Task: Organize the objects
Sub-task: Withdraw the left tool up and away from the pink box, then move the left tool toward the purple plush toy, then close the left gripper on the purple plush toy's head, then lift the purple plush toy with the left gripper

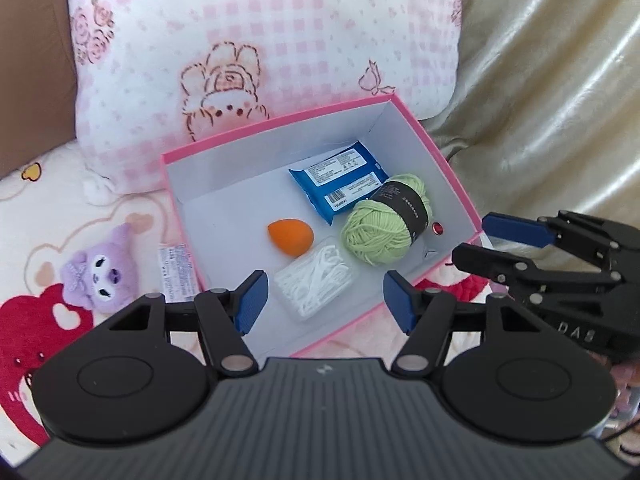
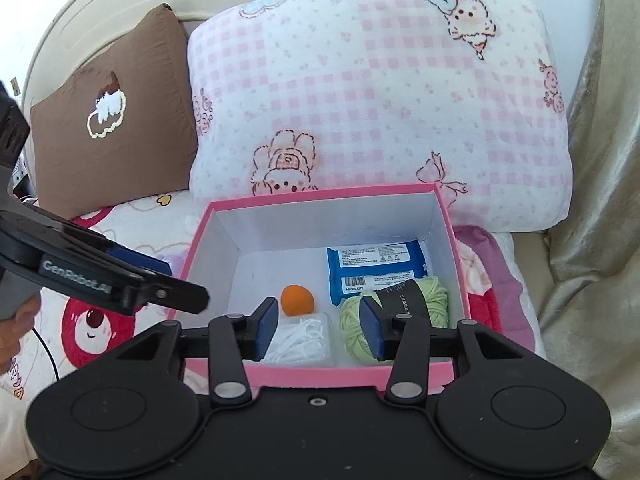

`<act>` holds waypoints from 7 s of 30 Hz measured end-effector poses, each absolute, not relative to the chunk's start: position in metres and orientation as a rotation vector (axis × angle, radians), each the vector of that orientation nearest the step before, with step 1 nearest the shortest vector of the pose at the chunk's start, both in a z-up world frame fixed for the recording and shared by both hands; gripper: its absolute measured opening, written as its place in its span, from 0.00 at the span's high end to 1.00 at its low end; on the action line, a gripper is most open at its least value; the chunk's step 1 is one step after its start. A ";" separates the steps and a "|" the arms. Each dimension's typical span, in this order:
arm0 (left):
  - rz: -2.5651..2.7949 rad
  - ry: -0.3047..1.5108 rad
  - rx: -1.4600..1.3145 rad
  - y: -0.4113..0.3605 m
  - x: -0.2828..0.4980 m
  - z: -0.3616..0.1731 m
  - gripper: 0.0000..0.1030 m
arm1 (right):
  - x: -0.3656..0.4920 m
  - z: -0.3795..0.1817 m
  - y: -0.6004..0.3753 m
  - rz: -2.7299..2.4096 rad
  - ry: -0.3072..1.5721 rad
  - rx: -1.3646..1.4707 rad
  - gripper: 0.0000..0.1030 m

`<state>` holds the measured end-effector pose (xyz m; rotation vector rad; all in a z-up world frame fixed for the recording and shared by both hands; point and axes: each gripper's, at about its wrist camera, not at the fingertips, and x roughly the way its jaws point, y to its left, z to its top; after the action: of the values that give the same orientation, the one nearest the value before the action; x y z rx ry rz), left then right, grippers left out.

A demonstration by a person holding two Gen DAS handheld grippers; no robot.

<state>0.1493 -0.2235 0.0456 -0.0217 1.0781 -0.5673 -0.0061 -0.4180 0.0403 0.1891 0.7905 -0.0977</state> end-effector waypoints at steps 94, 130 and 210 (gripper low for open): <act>-0.439 0.863 -0.387 0.054 0.156 -0.080 0.12 | 0.115 -0.062 -0.157 0.154 0.794 -0.183 0.23; -0.425 0.832 -0.471 0.032 0.208 -0.167 0.65 | 0.181 -0.142 -0.201 0.038 0.866 -0.047 0.48; -0.253 1.068 -0.497 0.058 0.134 -0.154 0.50 | 0.120 -0.141 -0.171 0.305 0.963 -0.109 0.25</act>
<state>0.1345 0.0576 -0.1536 -0.4969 1.0682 -0.2530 0.1199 -0.1707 -0.1407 -0.1091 0.9631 0.3049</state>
